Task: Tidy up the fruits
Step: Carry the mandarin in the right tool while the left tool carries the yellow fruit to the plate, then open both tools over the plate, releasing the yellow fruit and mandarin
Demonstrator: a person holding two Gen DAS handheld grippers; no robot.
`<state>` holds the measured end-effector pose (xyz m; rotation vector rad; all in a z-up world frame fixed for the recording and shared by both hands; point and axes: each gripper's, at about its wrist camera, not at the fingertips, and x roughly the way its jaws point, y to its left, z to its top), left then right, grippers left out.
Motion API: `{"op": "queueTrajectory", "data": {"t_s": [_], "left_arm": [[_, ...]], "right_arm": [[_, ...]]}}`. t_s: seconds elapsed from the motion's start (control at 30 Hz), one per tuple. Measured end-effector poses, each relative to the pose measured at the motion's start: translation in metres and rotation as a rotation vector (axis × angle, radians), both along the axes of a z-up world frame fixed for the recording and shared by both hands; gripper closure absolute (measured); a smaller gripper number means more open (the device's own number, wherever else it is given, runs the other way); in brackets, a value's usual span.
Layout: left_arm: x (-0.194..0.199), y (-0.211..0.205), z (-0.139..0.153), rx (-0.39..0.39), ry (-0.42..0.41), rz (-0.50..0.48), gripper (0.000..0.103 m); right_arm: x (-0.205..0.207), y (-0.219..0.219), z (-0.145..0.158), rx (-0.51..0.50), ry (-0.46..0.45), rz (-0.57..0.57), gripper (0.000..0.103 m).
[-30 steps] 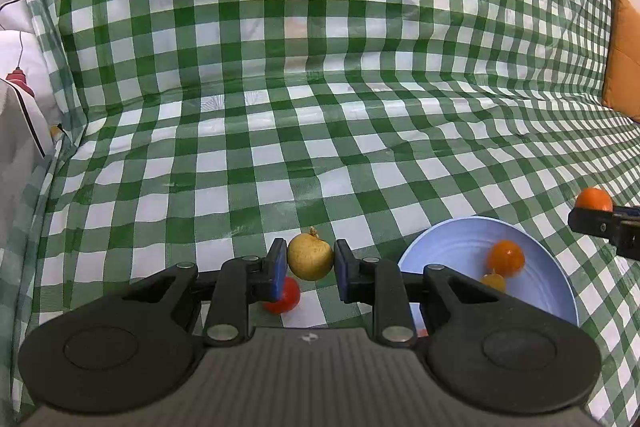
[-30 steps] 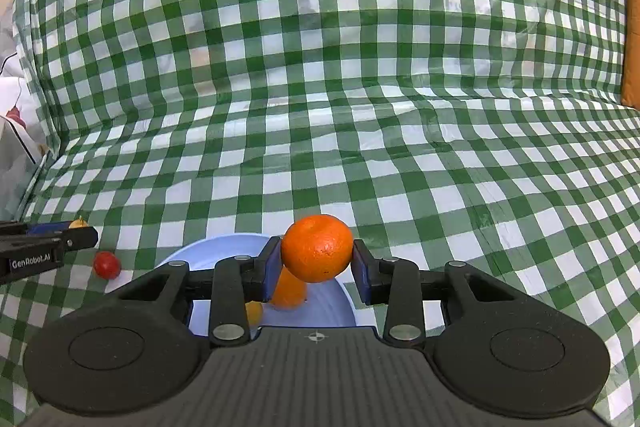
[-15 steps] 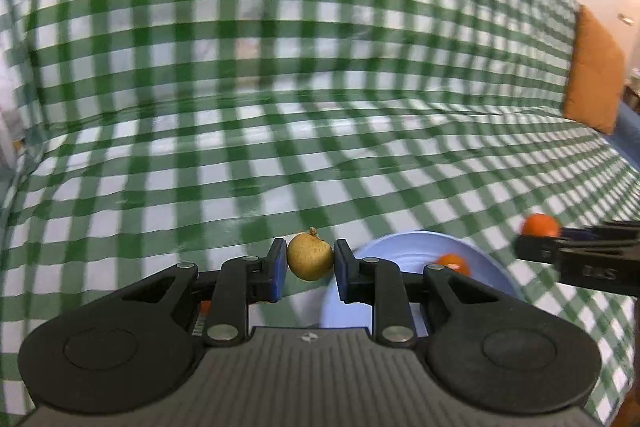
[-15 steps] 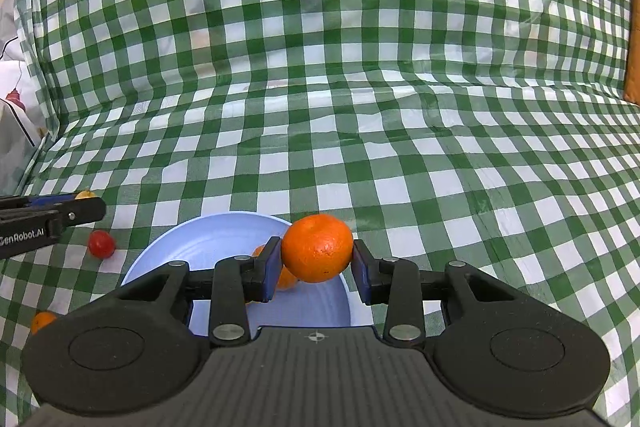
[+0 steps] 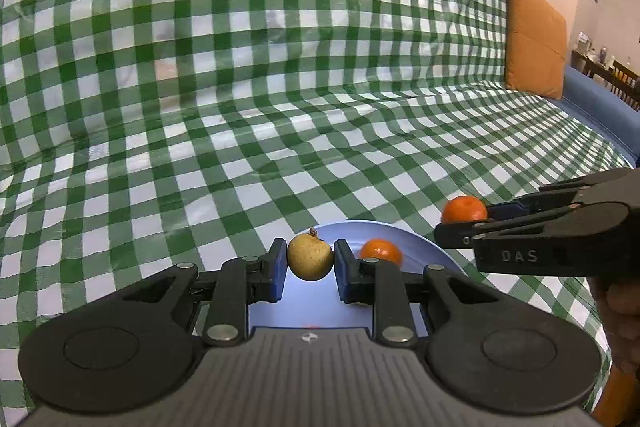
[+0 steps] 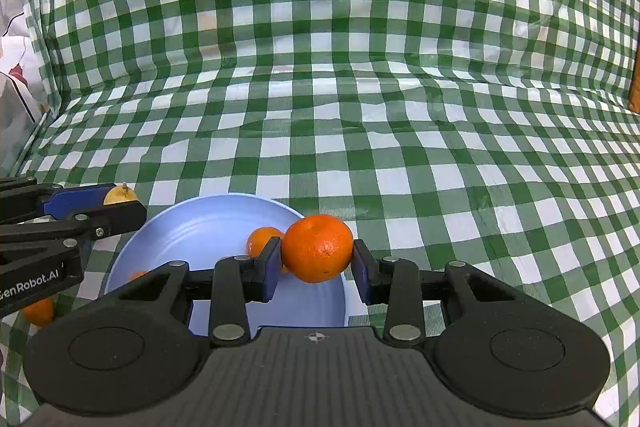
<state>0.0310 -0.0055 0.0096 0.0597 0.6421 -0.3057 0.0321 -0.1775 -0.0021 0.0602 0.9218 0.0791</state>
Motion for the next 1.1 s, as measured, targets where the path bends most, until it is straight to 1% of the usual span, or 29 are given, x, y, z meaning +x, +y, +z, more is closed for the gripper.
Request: {"op": "queueTrajectory", "data": {"t_s": [0.13,0.33,0.77,1.1], "left_arm": [[-0.001,-0.003,-0.001,0.005,0.005,-0.021,0.076],[-0.004,-0.008,-0.002,0.032,-0.008,-0.051,0.076],[-0.006,-0.01,-0.001,0.029,-0.011,-0.054,0.076],[-0.007,-0.01,-0.001,0.028,-0.012,-0.052,0.076]], "right_arm": [[0.002,0.002,-0.002,-0.006,0.009,0.005,0.064],[0.003,0.004,-0.002,-0.011,0.007,0.006,0.064],[0.005,0.016,-0.005,-0.03,0.007,0.023,0.064],[0.002,0.016,-0.001,-0.029,0.008,0.024,0.064]]}}
